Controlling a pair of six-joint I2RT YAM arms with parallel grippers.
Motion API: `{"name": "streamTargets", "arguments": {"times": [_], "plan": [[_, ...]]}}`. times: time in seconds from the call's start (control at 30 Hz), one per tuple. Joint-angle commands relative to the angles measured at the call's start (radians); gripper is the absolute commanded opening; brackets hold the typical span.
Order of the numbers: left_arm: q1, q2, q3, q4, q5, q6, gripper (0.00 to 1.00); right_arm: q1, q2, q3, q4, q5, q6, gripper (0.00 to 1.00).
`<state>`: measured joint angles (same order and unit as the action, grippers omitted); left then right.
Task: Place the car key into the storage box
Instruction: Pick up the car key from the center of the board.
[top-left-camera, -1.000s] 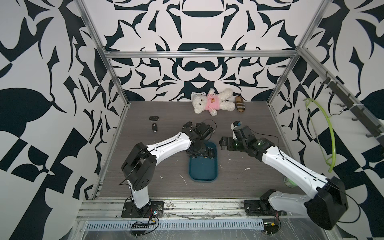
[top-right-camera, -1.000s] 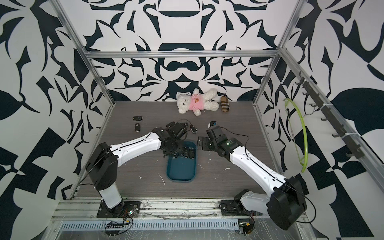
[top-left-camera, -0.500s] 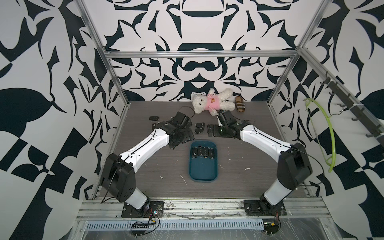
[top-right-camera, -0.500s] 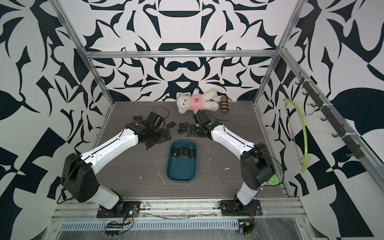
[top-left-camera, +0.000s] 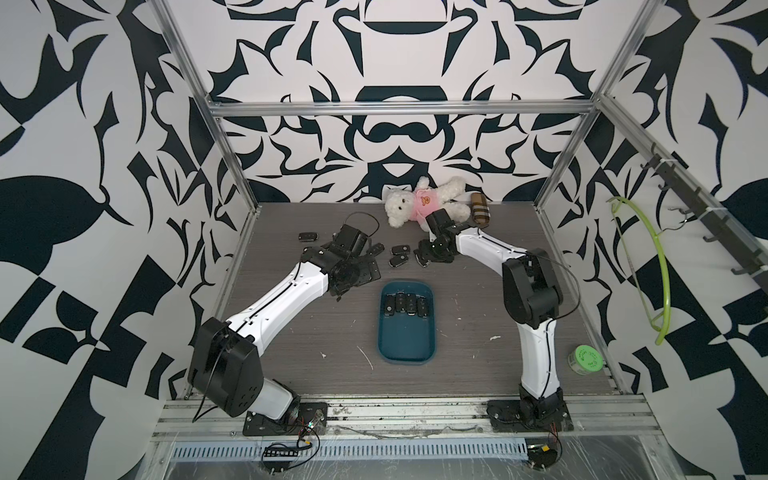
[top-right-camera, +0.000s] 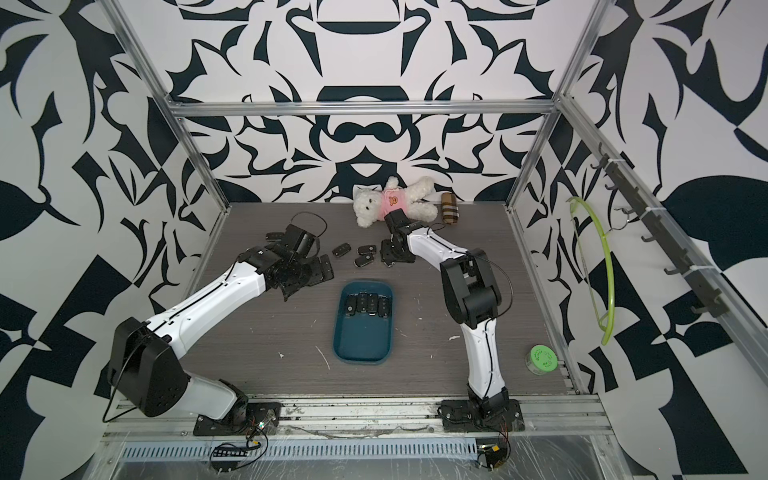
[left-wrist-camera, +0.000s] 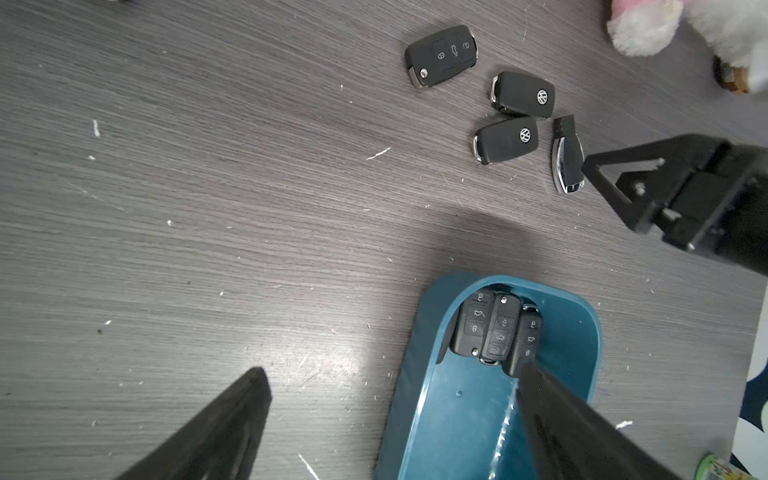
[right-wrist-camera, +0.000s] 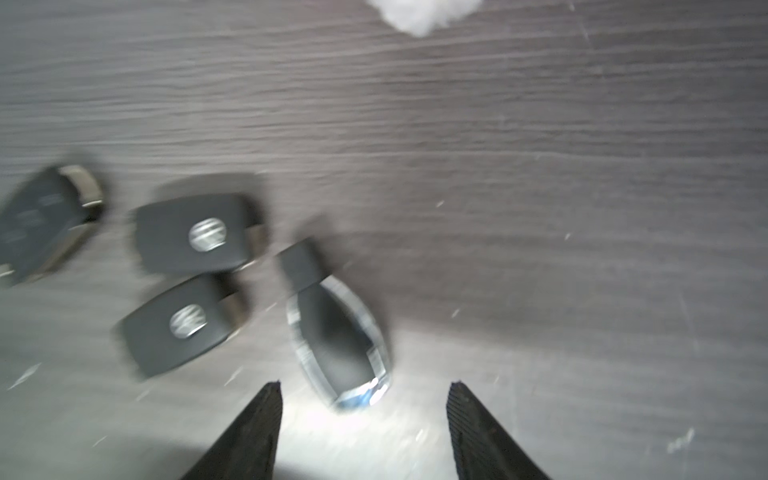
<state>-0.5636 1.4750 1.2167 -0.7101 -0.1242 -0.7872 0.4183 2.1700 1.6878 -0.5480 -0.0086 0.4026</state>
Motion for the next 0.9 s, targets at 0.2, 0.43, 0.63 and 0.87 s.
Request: {"name": "streamTargets", "arguments": {"times": [0.2, 0.43, 0.63, 0.87], "plan": [[0.019, -0.011, -0.009, -0.005, 0.0, 0.007, 0.99, 0.004, 0.053, 0.116, -0.04, -0.03, -0.072, 0.65], [0.031, -0.01, -0.015, -0.006, 0.006, 0.005, 0.99, 0.006, 0.073, 0.135, -0.03, -0.062, -0.074, 0.66], [0.035, -0.007, -0.018, -0.006, 0.01, 0.006, 0.99, 0.038, 0.099, 0.162, -0.062, 0.016, -0.091, 0.61], [0.039, -0.009, -0.023, -0.009, 0.018, 0.006, 0.99, 0.06, 0.132, 0.202, -0.109, 0.079, -0.084, 0.51]]}}
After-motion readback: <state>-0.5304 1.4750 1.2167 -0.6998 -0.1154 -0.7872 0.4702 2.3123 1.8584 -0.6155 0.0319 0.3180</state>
